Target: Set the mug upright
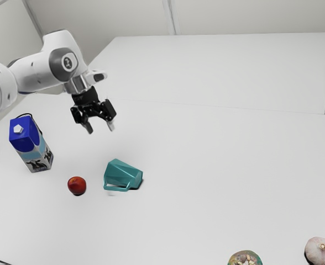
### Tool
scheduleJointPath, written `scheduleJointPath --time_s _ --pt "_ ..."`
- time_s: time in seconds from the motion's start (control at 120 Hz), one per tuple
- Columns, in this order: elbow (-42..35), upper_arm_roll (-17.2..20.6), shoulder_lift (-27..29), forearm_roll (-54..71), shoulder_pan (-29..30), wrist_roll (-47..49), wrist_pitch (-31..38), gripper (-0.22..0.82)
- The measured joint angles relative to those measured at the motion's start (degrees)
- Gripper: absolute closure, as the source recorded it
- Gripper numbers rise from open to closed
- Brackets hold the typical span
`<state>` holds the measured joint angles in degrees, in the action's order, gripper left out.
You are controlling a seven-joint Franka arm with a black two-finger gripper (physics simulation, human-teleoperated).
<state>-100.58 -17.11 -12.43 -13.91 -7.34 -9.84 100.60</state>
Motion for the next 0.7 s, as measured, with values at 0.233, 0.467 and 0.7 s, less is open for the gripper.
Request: scheduleJointPath --time_s 0.233,0.467,0.7 --pt "-9.85 -0.86 1.53 -9.75 0.17 -4.53 6.90 0.00" --pt "-14.40 -1.72 0.73 -14.55 0.99 -9.53 10.85 0.00" --pt "-16.91 -2.69 0.19 -16.67 1.46 -15.65 12.71 0.00"
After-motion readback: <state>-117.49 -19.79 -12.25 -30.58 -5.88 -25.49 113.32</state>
